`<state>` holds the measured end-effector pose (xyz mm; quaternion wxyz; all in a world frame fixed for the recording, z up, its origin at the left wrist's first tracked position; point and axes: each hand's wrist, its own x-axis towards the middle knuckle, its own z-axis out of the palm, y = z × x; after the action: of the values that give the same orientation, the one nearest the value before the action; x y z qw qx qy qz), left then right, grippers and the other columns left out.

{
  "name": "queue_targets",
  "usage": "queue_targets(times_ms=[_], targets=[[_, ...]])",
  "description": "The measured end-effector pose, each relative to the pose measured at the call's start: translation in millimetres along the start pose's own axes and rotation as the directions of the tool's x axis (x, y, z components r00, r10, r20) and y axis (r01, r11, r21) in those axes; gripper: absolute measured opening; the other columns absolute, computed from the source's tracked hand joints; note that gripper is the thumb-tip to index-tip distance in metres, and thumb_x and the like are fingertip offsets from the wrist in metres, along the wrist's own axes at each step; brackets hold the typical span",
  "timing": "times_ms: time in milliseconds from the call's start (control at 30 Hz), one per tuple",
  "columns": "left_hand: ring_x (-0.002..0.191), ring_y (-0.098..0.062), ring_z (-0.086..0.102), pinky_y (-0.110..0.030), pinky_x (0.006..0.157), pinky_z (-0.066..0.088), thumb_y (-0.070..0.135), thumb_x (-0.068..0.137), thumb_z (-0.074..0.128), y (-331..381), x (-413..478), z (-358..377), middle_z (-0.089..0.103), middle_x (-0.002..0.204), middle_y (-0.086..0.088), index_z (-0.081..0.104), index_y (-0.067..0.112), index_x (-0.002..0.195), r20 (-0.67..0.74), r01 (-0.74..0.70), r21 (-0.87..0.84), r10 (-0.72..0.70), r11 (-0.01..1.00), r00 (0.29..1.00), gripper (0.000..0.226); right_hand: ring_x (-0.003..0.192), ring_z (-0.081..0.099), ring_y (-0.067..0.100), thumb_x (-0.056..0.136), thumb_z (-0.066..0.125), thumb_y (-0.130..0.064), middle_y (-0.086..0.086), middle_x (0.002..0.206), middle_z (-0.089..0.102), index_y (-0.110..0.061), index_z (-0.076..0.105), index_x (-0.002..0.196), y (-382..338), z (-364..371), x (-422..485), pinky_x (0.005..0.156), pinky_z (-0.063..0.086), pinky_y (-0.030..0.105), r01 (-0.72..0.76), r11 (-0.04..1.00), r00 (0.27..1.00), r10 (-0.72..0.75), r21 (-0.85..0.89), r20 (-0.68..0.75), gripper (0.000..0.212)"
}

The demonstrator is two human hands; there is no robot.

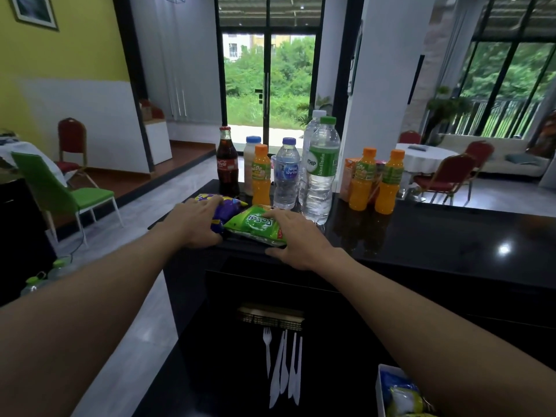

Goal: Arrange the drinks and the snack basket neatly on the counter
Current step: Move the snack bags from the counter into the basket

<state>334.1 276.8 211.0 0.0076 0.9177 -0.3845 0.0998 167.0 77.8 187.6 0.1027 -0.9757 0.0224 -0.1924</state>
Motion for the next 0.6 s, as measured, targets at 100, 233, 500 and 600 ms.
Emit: queue_targets(times_ms=[100, 233, 500, 600], targets=[[0.128, -0.033, 0.046, -0.044, 0.098, 0.043, 0.055, 0.076, 0.067, 2.4, -2.1, 3.4, 0.048, 0.147, -0.009, 0.019, 0.025, 0.154, -0.039, 0.002, 0.033, -0.001, 0.999, 0.999, 0.096, 0.135, 0.045, 0.024, 0.083, 0.080, -0.040, 0.000, 0.148, 0.050, -0.030, 0.042, 0.146, -0.4, 2.6, -1.6, 0.108, 0.041, 0.043, -0.001, 1.000, 1.000, 0.002, 0.015, -0.019, 0.074], [0.125, -0.034, 0.047, -0.044, 0.098, 0.041, 0.050, 0.077, 0.067, 4.8, -9.2, 8.2, 0.047, 0.148, -0.006, 0.023, 0.027, 0.152, -0.130, -0.003, 0.064, 0.011, 0.998, 0.991, 0.090, 0.136, 0.045, 0.023, 0.085, 0.078, -0.038, 0.001, 0.147, 0.049, -0.027, 0.044, 0.145, -1.4, 4.4, -4.9, 0.110, 0.041, 0.042, 0.013, 0.998, 0.999, -0.011, 0.057, -0.047, 0.070], [0.121, -0.031, 0.048, -0.043, 0.097, 0.042, 0.040, 0.078, 0.070, 8.7, -33.0, 12.3, 0.053, 0.135, -0.009, 0.035, 0.022, 0.149, -0.275, -0.063, 0.031, 0.069, 0.998, 0.959, 0.081, 0.109, 0.058, 0.028, 0.086, 0.075, -0.026, 0.004, 0.133, 0.044, -0.024, 0.050, 0.144, -0.4, -1.6, -23.5, 0.088, 0.054, 0.042, 0.024, 0.996, 0.988, -0.011, 0.084, -0.153, 0.063], [0.125, -0.030, 0.046, -0.044, 0.100, 0.044, 0.043, 0.081, 0.069, 15.0, -47.2, 10.3, 0.054, 0.135, -0.009, 0.037, 0.020, 0.149, -0.308, -0.100, -0.021, 0.088, 0.995, 0.947, 0.078, 0.112, 0.054, 0.024, 0.085, 0.074, -0.021, 0.004, 0.127, 0.052, -0.022, 0.050, 0.146, 0.9, -7.8, -35.6, 0.092, 0.050, 0.038, 0.053, 0.992, 0.983, -0.032, 0.117, -0.180, 0.066]])
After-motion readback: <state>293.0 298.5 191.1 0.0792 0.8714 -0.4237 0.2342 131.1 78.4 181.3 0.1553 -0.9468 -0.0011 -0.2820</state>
